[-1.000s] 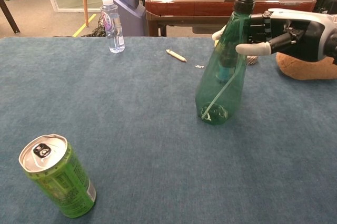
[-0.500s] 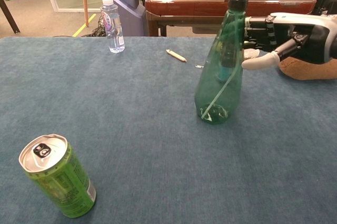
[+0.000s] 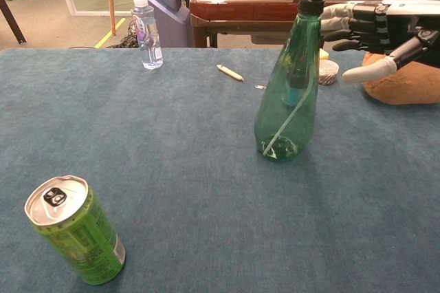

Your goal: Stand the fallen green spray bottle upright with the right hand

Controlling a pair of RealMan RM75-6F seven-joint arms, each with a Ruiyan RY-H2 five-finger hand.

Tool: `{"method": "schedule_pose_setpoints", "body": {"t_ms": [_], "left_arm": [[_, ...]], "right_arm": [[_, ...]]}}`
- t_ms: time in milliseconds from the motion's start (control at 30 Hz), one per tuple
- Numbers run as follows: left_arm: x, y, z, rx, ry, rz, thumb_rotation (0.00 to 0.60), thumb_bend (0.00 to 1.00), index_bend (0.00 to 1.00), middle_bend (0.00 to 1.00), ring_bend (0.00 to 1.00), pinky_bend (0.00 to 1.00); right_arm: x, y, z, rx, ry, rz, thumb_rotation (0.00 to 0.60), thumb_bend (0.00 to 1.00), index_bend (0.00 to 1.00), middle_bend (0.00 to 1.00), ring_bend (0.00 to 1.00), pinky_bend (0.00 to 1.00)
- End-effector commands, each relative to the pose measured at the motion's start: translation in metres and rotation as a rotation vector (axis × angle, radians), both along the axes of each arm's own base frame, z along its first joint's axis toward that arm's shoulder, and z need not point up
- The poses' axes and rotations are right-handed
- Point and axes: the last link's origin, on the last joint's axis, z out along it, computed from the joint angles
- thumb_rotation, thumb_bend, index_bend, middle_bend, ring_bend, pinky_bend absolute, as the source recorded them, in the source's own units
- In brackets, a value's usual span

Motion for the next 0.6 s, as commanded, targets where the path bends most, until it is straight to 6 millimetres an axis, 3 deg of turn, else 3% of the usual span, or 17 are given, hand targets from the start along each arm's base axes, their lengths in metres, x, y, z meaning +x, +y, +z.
{"method": "schedule_pose_setpoints", "body": {"t_ms": [33,133,300,600], "left_arm": [[0.0,0.001,0.0,-0.001,0.005,0.0,0.6,0.33,0.41,0.25,0.24,0.23],[0.001,0.002,0.001,0.001,0.003,-0.005,0.6,0.33,0.41,0.25,0.24,0.23],[0.003,0.005,0.0,-0.001,-0.001,-0.015,0.6,0.33,0.41,0.25,0.24,0.23],[0.01,0.011,-0.006,-0.02,-0.008,-0.053,0.6,0.33,0.41,0.25,0.24,0.23]], "right_arm": [[-0.006,0.006,0.014,-0.078,0.03,-0.01,0.6,0.05,0.01,0.05,0.0,0.0],[-0.013,0.015,0.027,-0.152,0.087,-0.026,0.6,0.11,0.06,0.11,0.02,0.0],[-0.026,0.039,0.05,-0.257,0.16,-0.084,0.6,0.31,0.18,0.21,0.14,0.11],[-0.051,0.09,0.072,-0.395,0.381,-0.123,0.6,0.33,0.24,0.26,0.17,0.14]]}}
